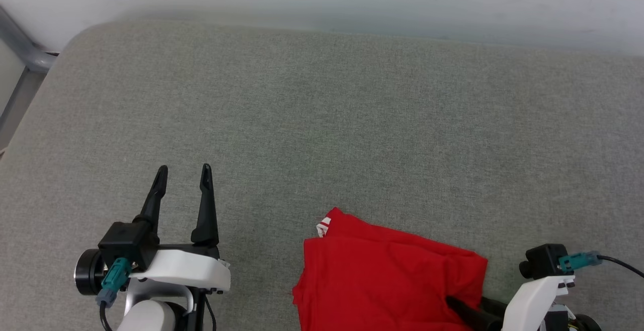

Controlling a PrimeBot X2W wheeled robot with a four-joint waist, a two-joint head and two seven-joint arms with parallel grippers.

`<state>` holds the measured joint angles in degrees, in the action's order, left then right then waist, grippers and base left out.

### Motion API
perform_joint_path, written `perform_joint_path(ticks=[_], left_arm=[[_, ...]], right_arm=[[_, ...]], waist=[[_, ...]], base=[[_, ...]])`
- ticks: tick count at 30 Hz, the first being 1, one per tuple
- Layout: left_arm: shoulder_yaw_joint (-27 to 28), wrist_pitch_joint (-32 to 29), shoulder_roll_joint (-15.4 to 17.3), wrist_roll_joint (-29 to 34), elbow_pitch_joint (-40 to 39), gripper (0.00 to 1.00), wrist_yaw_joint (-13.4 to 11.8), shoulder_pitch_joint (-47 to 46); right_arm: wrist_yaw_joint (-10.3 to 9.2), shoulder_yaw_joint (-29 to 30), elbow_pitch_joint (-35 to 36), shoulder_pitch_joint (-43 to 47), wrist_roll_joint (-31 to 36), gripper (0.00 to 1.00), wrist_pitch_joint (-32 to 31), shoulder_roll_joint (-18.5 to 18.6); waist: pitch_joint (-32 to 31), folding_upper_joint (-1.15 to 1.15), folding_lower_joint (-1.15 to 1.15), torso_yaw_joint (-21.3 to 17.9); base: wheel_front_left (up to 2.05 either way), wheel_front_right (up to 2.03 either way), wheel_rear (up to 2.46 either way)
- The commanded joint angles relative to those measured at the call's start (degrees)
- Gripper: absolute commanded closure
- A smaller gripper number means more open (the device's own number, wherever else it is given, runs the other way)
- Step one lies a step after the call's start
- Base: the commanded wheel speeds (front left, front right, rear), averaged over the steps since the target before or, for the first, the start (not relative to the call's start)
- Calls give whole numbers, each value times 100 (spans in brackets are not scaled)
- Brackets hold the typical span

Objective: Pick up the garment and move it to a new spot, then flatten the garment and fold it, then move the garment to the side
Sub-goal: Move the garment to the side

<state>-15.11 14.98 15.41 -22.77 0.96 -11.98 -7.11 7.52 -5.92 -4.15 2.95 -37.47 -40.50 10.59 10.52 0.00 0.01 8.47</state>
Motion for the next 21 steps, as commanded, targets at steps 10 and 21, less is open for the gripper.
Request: perform_joint_path(ticks=[10, 21], left_arm=[[229, 27, -227, 246, 196, 0, 253, -5], [359, 27, -215, 367, 224, 0, 334, 272]], right_arm=[[-8, -416, -323, -239, -112, 100, 53, 83], [-7, -173, 110, -345, 205, 100, 223, 403]], waist=[[-82, 0, -1, -50], [-521, 0, -1, -578]], base=[[0, 0, 0], [0, 0, 0]])
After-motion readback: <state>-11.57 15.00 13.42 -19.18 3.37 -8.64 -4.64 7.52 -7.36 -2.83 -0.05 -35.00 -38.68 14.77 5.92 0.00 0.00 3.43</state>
